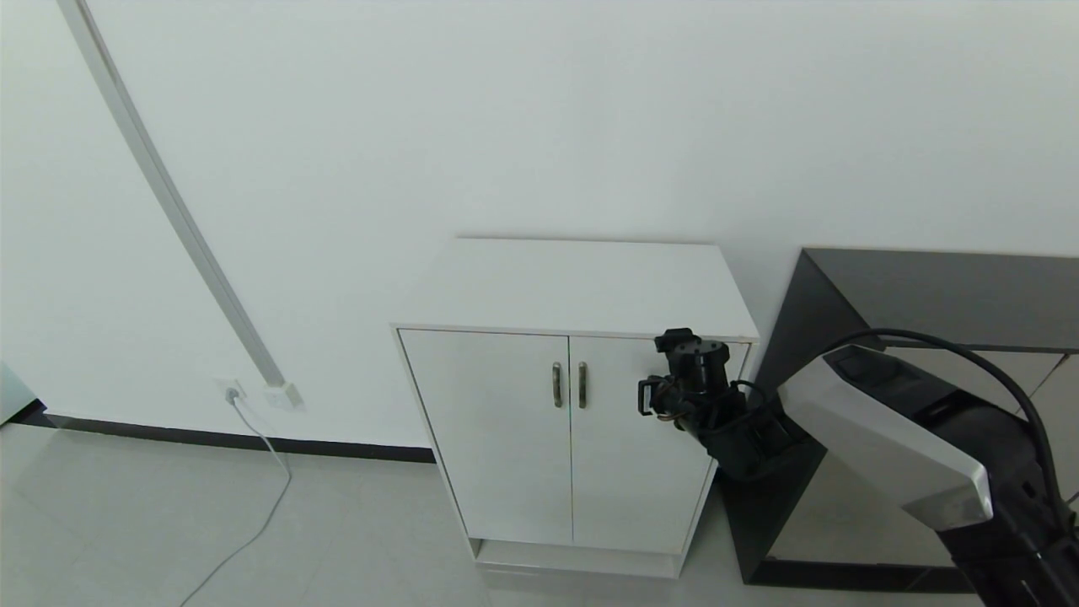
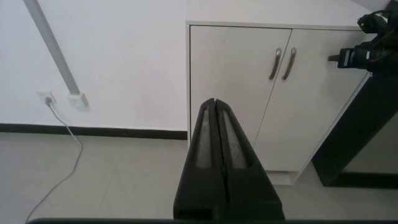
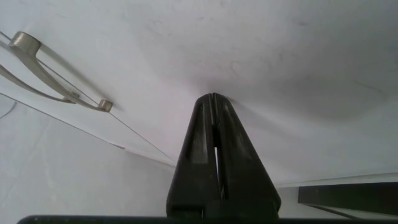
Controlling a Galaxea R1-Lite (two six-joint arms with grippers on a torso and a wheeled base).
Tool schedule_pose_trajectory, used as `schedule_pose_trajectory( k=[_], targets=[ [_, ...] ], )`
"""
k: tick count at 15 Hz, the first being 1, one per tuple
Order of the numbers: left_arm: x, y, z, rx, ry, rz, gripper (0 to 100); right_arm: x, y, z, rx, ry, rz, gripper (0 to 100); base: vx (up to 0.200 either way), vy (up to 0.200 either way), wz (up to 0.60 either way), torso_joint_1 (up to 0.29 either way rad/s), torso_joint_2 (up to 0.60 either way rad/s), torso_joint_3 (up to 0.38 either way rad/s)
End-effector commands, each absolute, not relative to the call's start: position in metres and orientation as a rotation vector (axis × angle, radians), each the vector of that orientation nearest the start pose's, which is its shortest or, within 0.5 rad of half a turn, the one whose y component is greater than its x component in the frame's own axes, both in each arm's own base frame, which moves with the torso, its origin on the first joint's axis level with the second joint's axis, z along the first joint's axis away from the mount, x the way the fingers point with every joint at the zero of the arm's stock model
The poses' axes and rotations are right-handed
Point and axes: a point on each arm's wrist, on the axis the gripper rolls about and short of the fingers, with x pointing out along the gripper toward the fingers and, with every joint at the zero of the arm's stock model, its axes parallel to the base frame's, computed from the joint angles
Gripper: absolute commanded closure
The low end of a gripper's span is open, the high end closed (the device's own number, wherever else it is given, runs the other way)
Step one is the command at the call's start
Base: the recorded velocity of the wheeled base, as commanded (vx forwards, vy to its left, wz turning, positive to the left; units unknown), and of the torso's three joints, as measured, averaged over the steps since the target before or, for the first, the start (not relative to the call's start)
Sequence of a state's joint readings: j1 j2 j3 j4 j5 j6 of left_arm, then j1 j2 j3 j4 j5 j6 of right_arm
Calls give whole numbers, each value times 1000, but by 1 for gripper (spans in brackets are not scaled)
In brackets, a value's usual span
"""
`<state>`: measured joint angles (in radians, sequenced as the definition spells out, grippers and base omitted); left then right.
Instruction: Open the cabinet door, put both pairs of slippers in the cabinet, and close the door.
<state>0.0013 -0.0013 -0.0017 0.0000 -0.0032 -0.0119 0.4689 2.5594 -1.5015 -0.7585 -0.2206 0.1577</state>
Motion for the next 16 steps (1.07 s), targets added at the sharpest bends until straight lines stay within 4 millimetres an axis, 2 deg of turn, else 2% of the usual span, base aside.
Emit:
schedule_pose_trajectory(
  k=[1,4,9,13,16],
  targets=[
    [-23,0,76,-12,-2,-2,100,448,222,18,54,302,223,100,0,0,0,0,0,0],
    [-23,0,76,-12,-2,-2,100,444,219,15,53,317,218,100,0,0,0,0,0,0],
    [-23,0,76,-12,-2,-2,100,419,207,31,61,302,218,100,0,0,0,0,0,0],
    [-23,0,76,-12,-2,-2,100,366,167,62,72,281,189,100,0,0,0,0,0,0],
    [-23,0,76,-12,-2,-2,100,314,121,81,77,286,121,100,0,0,0,0,0,0]
  ],
)
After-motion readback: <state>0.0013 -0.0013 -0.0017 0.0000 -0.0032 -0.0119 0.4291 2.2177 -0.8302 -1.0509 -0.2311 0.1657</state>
